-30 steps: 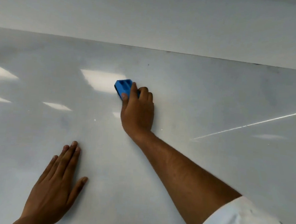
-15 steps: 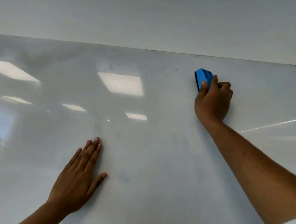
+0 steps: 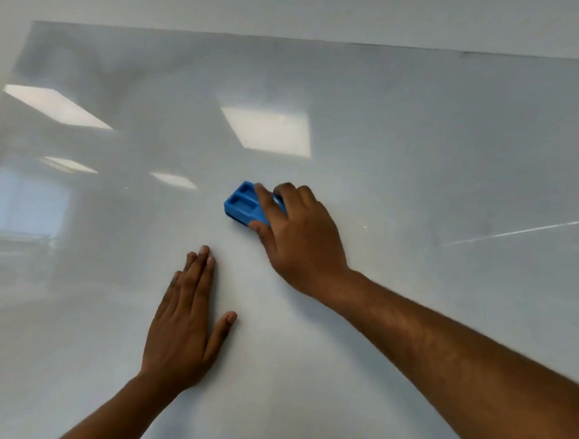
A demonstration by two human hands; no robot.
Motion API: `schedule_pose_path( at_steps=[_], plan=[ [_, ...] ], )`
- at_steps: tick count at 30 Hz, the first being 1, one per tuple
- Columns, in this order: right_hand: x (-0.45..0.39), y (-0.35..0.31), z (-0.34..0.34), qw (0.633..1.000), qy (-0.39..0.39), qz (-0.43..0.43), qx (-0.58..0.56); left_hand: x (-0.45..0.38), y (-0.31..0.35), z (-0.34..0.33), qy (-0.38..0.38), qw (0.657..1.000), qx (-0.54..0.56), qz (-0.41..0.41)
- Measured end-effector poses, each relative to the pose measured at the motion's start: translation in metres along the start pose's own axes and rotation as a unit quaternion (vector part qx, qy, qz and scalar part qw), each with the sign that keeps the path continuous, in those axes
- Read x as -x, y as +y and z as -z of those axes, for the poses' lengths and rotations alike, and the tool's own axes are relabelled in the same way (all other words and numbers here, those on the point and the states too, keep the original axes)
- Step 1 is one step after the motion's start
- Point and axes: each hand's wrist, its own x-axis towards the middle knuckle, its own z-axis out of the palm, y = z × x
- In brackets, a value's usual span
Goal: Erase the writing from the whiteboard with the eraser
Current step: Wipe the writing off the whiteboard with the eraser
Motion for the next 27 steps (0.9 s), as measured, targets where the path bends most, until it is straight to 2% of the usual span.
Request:
schedule_pose_path(
  at_steps=[3, 4, 5, 7, 9, 11, 14, 17, 22, 25, 27],
  plan=[
    [0.044, -0.044, -0.006, 0.981, -0.114, 0.153, -0.034, 0.021, -0.041, 0.019, -0.042, 0.999, -0.021, -0.009],
    [0.046, -0.044, -0.003, 0.977, -0.126, 0.167, -0.04, 0.025, -0.057, 0.027, -0.054, 0.998, -0.024, -0.009],
    [0.039, -0.036, 0.001, 0.984, -0.107, 0.138, -0.045, 0.027, -0.075, 0.035, -0.064, 0.997, -0.029, -0.008],
    [0.002, -0.003, 0.008, 0.999, -0.013, -0.017, -0.047, 0.026, -0.111, 0.049, -0.074, 0.996, -0.044, -0.012],
    [-0.042, 0.037, 0.021, 0.981, 0.061, -0.181, -0.022, 0.022, -0.146, 0.059, -0.085, 0.994, -0.055, -0.028],
    [-0.068, 0.046, 0.022, 0.967, 0.07, -0.246, -0.012, 0.018, -0.168, 0.065, -0.092, 0.993, -0.057, -0.037],
    [-0.065, -0.006, -0.007, 0.98, 0.045, -0.192, 0.021, 0.02, -0.184, 0.064, -0.087, 0.994, -0.042, -0.05],
    [-0.01, -0.077, -0.036, 0.992, 0.01, -0.118, 0.036, 0.033, -0.19, 0.056, -0.082, 0.995, 0.003, -0.053],
    [0.157, -0.194, -0.084, 0.999, -0.05, -0.009, -0.009, 0.064, -0.198, 0.044, -0.07, 0.995, 0.036, -0.055],
    [0.261, -0.262, -0.106, 0.989, -0.145, 0.004, -0.027, 0.072, -0.186, 0.039, -0.055, 0.997, 0.056, -0.02],
    [0.302, -0.294, -0.105, 0.977, -0.201, 0.053, -0.039, 0.072, -0.168, 0.038, -0.042, 0.996, 0.07, 0.021]
  ],
)
